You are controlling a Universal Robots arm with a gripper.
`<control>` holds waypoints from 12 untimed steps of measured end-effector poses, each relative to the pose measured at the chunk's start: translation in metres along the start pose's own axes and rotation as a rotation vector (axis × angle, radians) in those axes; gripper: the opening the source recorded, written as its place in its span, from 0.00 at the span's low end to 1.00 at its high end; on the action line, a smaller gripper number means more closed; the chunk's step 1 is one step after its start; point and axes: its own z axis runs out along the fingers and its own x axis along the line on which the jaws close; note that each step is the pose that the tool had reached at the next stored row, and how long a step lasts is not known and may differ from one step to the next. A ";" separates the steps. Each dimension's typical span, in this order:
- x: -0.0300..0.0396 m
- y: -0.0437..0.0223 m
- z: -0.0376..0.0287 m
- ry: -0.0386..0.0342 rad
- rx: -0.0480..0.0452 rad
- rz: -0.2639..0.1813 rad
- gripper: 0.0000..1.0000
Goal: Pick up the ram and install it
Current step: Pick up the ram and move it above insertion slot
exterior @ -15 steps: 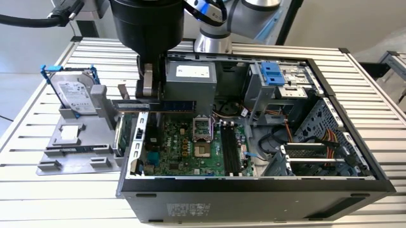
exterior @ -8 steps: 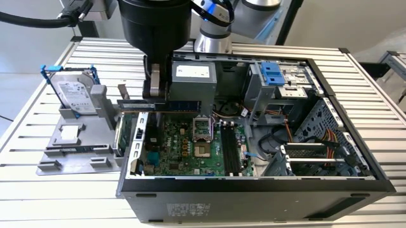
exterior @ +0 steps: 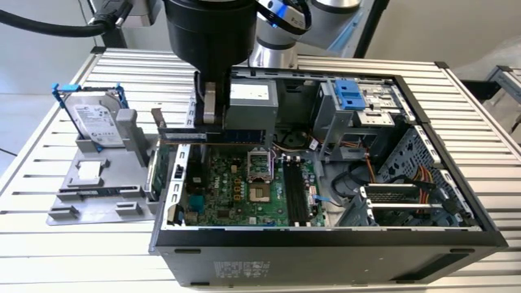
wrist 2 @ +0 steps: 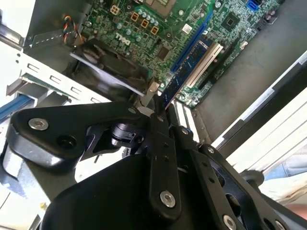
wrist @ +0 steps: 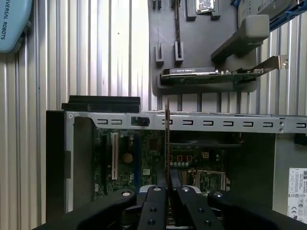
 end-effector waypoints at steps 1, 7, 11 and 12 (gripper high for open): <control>0.0000 -0.0011 0.0000 0.0000 0.0000 0.001 0.00; -0.0001 -0.0063 -0.0002 -0.0007 0.0004 0.020 0.00; -0.0001 -0.0081 -0.0003 -0.0015 0.0009 0.044 0.00; -0.0001 -0.0087 -0.0003 -0.0016 0.0010 0.047 0.00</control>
